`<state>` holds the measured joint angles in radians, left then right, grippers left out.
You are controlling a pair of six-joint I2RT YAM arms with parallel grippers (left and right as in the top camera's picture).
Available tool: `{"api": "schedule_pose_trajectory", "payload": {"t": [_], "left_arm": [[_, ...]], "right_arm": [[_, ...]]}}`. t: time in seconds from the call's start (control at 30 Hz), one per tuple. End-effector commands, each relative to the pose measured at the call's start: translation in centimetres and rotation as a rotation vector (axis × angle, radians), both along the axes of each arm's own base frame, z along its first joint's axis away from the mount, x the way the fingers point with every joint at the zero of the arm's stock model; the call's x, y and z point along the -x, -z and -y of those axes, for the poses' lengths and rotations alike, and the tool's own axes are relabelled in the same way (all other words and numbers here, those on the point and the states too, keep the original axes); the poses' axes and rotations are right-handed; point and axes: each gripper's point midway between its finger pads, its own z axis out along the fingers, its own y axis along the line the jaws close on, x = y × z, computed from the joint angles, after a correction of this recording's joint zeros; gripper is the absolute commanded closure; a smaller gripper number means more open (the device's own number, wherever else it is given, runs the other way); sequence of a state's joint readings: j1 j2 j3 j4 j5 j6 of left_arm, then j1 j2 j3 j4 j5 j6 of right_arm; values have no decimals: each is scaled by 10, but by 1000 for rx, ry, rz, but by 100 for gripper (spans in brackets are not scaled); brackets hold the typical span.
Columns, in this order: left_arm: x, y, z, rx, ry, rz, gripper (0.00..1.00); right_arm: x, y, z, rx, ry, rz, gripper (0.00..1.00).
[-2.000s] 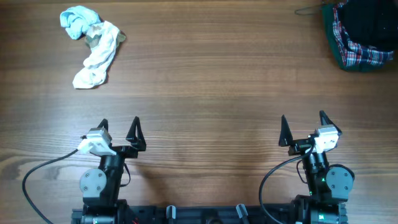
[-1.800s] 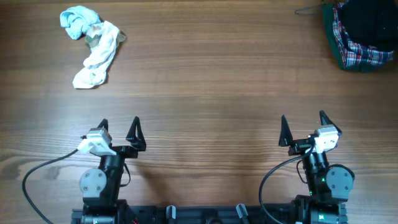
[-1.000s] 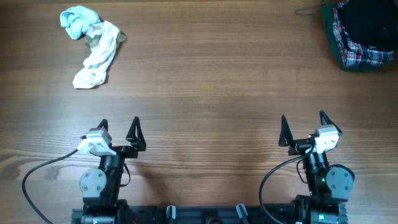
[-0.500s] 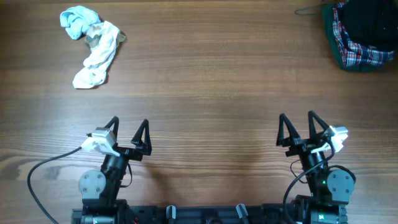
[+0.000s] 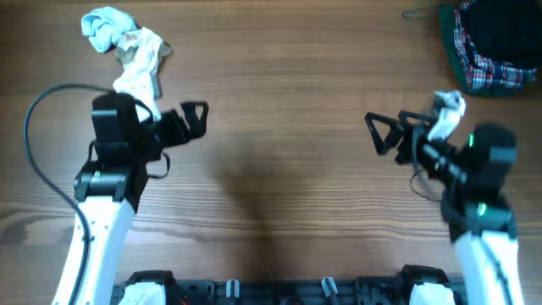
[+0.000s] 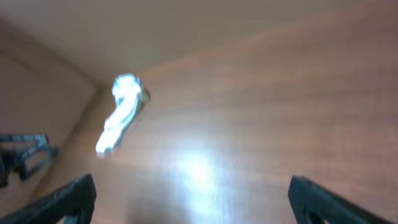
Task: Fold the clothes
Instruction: 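Raise both arms from rest toward the white shirt, then grasp the white shirt with the left gripper and lift it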
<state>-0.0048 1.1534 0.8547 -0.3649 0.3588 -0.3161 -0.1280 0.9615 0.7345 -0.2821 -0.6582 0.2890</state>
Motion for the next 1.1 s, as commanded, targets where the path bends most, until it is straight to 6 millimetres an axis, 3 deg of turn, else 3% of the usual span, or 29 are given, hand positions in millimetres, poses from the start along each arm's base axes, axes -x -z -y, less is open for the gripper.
{"api": "schedule_pose_trajectory", "payload": {"t": [0.0, 0.13, 0.23, 0.3, 0.4, 0.5, 0.67, 0.77, 0.97, 1.07], "left_arm": [[-12, -8, 9, 22, 62, 45, 0], [-33, -26, 3, 13, 37, 156, 0], [-55, -24, -35, -28, -126, 173, 0], [-70, -9, -66, -85, -240, 129, 0], [-98, 24, -108, -198, -359, 68, 0], [-121, 72, -125, -364, -328, 39, 0], [-139, 133, -146, -514, -303, 10, 1], [-143, 146, -167, -527, -350, 17, 2], [-142, 157, -213, -531, -448, 34, 9], [-141, 171, -216, -523, -439, 19, 15]], "right_arm": [[-34, -15, -14, 113, -123, -65, 0], [-72, -6, -49, 263, -236, -192, 0], [-98, -4, -91, 159, -320, -161, 0], [-101, -3, -107, 70, -358, -179, 0], [-104, 11, -105, 88, -348, -211, 0], [-98, 27, -98, 143, -341, -257, 0], [-93, 58, -78, 232, -254, -347, 0], [-88, 72, -74, 248, -242, -377, 0], [-88, 72, -74, 250, -239, -379, 0], [-87, 73, -74, 249, -239, -384, 0]]}}
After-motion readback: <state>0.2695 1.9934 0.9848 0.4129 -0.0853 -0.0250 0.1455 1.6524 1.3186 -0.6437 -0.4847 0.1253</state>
